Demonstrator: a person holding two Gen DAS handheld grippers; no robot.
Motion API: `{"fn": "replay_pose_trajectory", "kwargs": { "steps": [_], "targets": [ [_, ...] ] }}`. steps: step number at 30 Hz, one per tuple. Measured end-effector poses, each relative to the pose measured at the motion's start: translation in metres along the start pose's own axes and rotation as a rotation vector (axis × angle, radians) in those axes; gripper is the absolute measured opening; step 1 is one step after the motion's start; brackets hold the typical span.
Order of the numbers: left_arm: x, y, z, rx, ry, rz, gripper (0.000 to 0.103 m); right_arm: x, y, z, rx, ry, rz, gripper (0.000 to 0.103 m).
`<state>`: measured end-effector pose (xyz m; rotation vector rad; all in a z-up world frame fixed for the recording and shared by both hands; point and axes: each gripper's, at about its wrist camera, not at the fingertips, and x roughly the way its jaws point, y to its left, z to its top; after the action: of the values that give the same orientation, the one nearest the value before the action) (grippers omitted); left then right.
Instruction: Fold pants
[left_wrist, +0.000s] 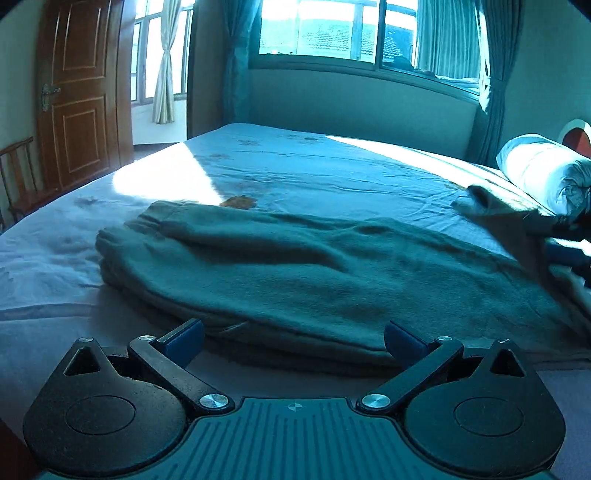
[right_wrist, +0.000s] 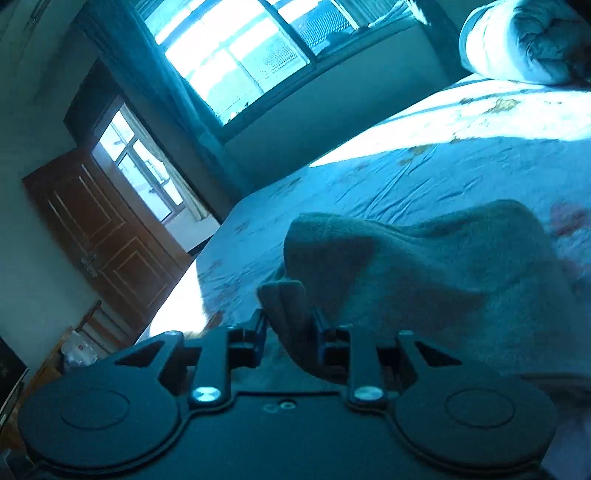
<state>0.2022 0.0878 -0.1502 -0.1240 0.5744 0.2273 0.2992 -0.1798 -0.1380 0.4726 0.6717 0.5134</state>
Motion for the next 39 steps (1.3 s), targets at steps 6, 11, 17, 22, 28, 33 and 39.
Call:
{"fn": "replay_pose_trajectory", "kwargs": {
  "steps": [6,11,17,22,28,33,39],
  "targets": [
    [0.014,0.014,-0.003,-0.061,0.023,-0.012,0.103,-0.024,0.001,-0.023,-0.053,-0.076,-0.098,0.031],
    [0.02,-0.039,0.005,-0.026,0.01,-0.109,0.103,-0.044,-0.04,-0.013,-0.01,-0.108,-0.263,0.035],
    [0.057,-0.114,0.003,0.133,0.169,-0.163,0.103,-0.056,-0.079,-0.014,0.053,-0.048,-0.244,0.037],
    [0.058,-0.111,-0.006,0.153,0.137,-0.172,0.103,-0.066,-0.109,0.028,0.024,-0.072,-0.265,0.047],
    [0.057,-0.113,-0.005,0.163,0.137,-0.165,0.103,-0.014,-0.162,0.077,0.057,-0.014,-0.238,0.042],
    [0.055,-0.109,-0.002,0.145,0.123,-0.164,0.103,-0.037,-0.173,0.082,0.154,-0.123,-0.194,0.042],
    [0.057,-0.11,0.0,0.134,0.127,-0.161,0.103,-0.043,-0.183,0.06,0.141,-0.058,-0.249,0.047]
  ]
}}
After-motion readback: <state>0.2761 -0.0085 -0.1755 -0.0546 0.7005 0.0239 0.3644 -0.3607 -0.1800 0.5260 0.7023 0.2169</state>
